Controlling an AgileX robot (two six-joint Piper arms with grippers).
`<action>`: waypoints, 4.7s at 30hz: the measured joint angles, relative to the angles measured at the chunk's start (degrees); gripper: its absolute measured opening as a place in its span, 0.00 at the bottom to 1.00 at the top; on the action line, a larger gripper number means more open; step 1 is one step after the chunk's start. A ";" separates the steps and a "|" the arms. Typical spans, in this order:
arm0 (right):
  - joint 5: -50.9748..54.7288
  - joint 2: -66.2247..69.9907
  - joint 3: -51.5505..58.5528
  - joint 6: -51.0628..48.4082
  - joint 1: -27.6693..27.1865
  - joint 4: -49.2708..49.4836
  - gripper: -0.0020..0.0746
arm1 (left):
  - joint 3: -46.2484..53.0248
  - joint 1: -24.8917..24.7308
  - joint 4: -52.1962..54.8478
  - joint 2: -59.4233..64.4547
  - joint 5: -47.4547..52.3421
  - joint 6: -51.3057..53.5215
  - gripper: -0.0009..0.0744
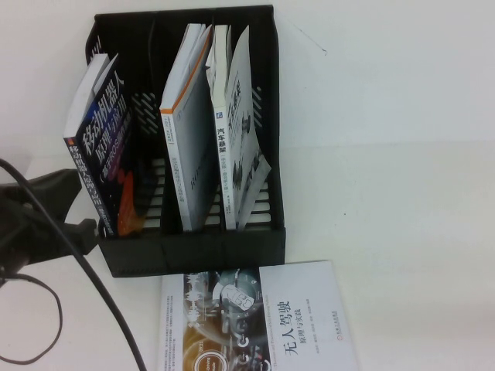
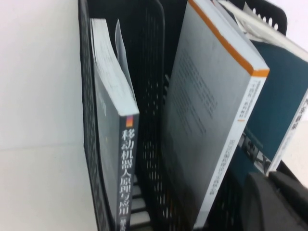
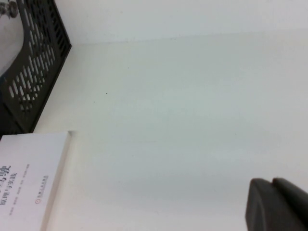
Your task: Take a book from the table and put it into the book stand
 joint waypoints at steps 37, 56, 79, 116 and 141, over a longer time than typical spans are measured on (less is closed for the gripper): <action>0.10 0.00 0.00 0.00 0.00 0.00 0.03 | 30.71 16.95 2.54 -39.34 -4.07 -1.76 0.01; 0.10 0.00 0.00 0.22 0.00 0.00 0.03 | 34.06 25.81 2.54 -50.93 21.11 -3.18 0.01; 0.10 0.00 0.00 0.77 0.00 0.00 0.03 | 34.03 19.55 2.54 -50.93 21.29 2.53 0.01; -0.57 -1.25 0.71 0.90 -0.14 -0.22 0.03 | 33.93 19.55 2.65 -50.93 21.43 7.76 0.01; -22.66 -12.42 21.01 -33.28 -30.65 22.98 0.03 | 33.93 19.55 2.65 -51.02 21.60 7.76 0.01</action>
